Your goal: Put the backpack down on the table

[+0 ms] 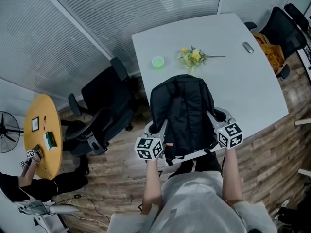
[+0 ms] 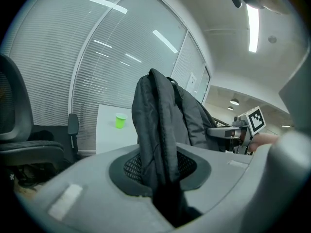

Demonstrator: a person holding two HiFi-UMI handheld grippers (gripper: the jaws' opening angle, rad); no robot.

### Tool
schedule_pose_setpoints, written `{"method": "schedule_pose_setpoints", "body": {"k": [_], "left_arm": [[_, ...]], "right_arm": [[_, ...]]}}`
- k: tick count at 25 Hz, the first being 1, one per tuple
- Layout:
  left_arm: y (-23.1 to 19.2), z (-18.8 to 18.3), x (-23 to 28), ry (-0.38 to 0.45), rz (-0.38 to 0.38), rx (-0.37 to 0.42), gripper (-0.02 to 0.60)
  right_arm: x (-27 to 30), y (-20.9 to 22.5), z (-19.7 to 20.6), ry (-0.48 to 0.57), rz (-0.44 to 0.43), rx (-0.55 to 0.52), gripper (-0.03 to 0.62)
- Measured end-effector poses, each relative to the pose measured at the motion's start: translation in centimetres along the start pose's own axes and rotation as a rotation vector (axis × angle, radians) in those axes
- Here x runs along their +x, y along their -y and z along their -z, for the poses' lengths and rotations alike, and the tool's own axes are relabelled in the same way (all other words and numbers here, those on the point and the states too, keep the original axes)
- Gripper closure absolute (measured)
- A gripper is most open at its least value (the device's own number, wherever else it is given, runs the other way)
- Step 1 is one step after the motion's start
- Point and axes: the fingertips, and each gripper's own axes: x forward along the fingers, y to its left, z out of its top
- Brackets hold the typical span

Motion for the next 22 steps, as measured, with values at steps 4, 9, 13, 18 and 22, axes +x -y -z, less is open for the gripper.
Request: {"method": "schedule_pose_setpoints", "body": {"k": [4,9,13,18,22], "left_arm": [[0.0,0.2,0.2,-0.005,0.005,0.003,0.480],[-0.6,0.5,0.6,-0.010,-0.015,0.000,0.480],[-0.8,1.0,0.8,-0.023,-0.021,0.003,0.479],[-2.2,1.1,1.9,-0.053,-0.026,0.002,0.477],[-3.0,1.4,2.6,-0.071,-0.037,0.001,0.474]], "right_arm": [[0.0,0.2,0.3,-0.001,0.006,0.001,0.537],[0.9,0.3,0.4,-0.013,-0.017,-0.017,0.536],[1.3,0.6,0.8,-0.026,-0.032,-0.019,0.537],[3.0,1.0,0.6,-0.050,-0.041,-0.025,0.537],[4.1,1.5,0.9,-0.068,-0.052,-0.026,0.537]]}}
